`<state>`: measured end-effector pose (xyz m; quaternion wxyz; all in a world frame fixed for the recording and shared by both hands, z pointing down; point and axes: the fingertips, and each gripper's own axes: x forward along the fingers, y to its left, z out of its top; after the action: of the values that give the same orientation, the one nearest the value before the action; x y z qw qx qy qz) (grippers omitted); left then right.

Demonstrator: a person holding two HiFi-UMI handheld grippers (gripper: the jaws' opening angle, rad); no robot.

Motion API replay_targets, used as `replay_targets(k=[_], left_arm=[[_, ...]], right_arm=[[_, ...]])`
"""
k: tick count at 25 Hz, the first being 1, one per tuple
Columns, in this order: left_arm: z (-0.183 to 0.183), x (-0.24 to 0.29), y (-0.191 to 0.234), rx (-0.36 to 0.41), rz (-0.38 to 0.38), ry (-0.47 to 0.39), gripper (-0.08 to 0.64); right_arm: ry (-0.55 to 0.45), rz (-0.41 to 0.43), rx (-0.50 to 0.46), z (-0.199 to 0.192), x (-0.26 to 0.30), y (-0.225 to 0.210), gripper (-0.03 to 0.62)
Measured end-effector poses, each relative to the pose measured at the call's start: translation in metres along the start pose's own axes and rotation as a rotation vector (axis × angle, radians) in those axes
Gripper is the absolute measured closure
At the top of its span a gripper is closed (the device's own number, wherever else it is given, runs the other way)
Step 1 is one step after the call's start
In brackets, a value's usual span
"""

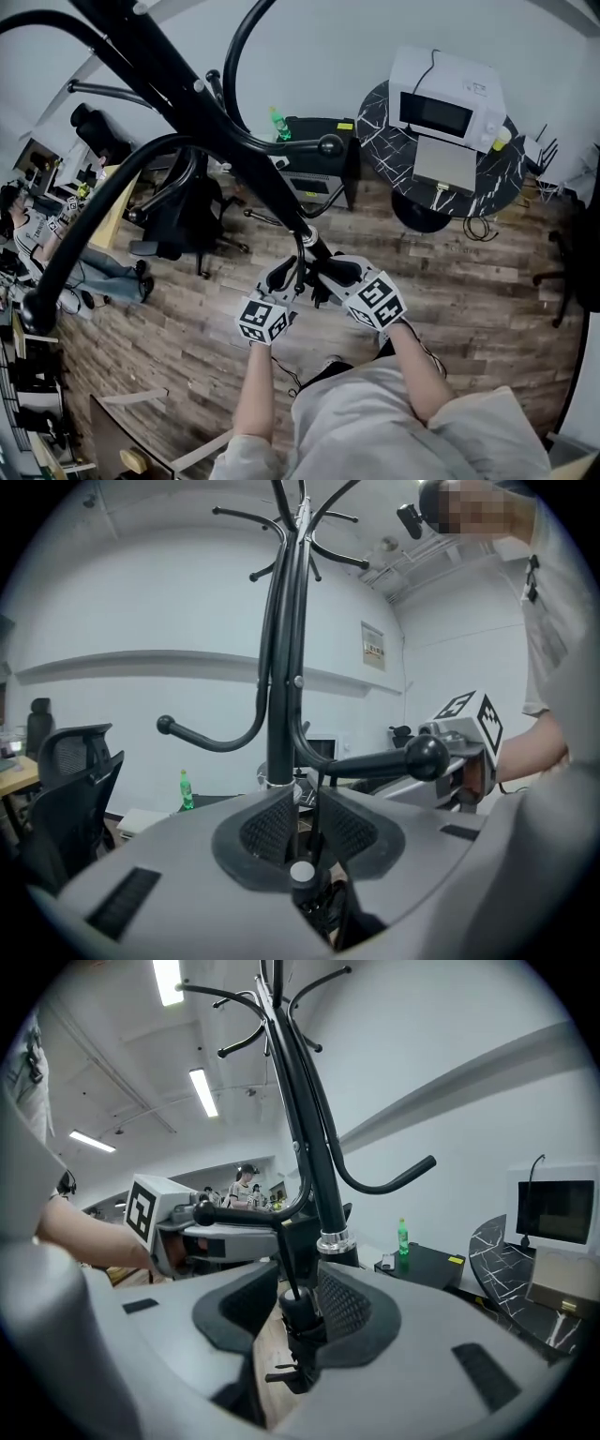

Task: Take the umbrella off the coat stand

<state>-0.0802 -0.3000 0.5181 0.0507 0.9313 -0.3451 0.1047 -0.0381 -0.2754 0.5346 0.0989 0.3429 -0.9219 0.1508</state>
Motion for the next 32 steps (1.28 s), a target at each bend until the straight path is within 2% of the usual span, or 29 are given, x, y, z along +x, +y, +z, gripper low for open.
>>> replay_targets(k=[2, 6, 15, 26, 29, 32], left_arm=[[-0.001, -0.001, 0.002, -0.001, 0.019, -0.007, 0.471], [-0.001, -0.002, -0.003, -0.003, -0.008, -0.010, 0.535], [-0.001, -0.015, -0.003, 0.004, 0.008, -0.007, 0.537], [0.001, -0.020, -0.002, 0.017, 0.020, 0.013, 0.537], [0.000, -0.021, -0.002, 0.021, 0.027, 0.016, 0.537], [0.001, -0.021, -0.001, 0.047, 0.037, 0.027, 0.537]], right_arm=[[-0.017, 0.006, 0.000, 0.005, 0.000, 0.001, 0.451], [-0.029, 0.020, 0.020, 0.005, 0.004, 0.006, 0.451], [-0.063, 0.067, 0.068, 0.005, 0.018, 0.021, 0.453], [-0.083, 0.015, 0.045, 0.011, 0.038, 0.021, 0.480], [-0.095, -0.007, 0.056, 0.014, 0.044, 0.019, 0.526], [-0.103, -0.027, 0.063, 0.015, 0.046, 0.016, 0.532]])
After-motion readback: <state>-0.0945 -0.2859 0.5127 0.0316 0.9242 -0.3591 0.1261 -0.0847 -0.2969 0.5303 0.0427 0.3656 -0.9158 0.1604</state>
